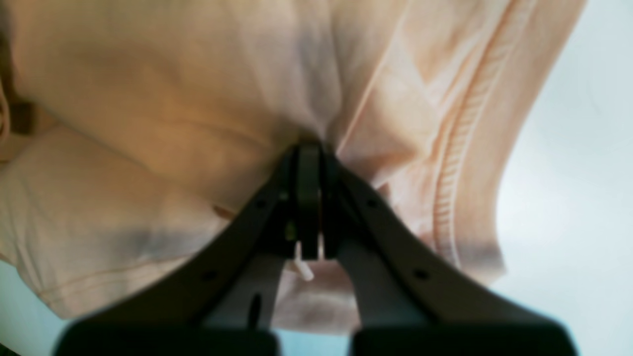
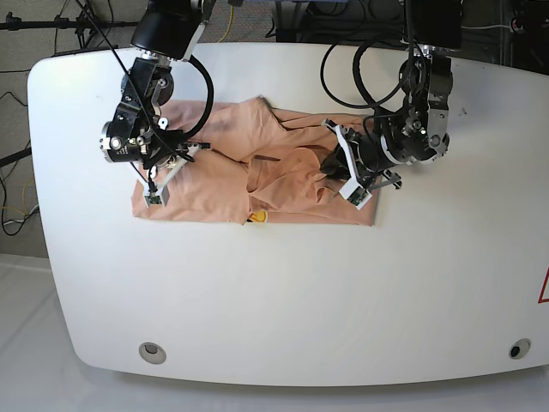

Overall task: Fold the T-shirt properly
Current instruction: 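Open the left gripper and shift it along the fold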

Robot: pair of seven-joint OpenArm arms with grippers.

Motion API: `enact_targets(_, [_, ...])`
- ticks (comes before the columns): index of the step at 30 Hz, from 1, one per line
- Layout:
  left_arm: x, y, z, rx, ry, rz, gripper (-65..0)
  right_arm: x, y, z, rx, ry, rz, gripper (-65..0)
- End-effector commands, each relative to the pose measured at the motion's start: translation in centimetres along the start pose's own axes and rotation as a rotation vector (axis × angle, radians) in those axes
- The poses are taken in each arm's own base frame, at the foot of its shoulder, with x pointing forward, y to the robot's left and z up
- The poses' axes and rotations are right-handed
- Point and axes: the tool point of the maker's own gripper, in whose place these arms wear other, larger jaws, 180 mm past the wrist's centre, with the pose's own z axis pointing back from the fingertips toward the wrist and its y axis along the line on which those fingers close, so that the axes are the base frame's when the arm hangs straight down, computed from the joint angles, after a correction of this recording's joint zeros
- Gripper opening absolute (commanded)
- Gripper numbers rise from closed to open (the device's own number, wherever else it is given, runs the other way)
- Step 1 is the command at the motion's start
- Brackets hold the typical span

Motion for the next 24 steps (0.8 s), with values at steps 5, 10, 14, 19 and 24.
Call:
enact_targets(5, [1.6, -0.1, 0.3, -0.008, -0.05, -0.016, -58.6, -0.1, 0.1, 0.1, 0.0, 0.014, 0.003, -65.0])
enact_targets(10, [1.6, -0.1, 0.3, -0.008, -0.05, -0.016, -58.5, -0.2, 0.1, 0.0, 0.0, 0.015, 0.003, -65.0])
enact_targets(14, [1.6, -0.3, 0.3, -0.012, -0.048, -0.019, -58.5, -0.2, 0.1, 0.0, 0.0, 0.015, 0.003, -65.0])
enact_targets(19, [1.5, -1.1, 0.0, -0.032, -0.036, -0.04, -58.5, 0.0, 0.1, 0.1, 0.0, 0.012, 0.003, -65.0])
enact_targets(24, [2.2, -1.5, 0.5, -0.028, -0.038, -0.073, -58.5, 0.0, 0.1, 0.1, 0.0, 0.012, 0.003, -65.0])
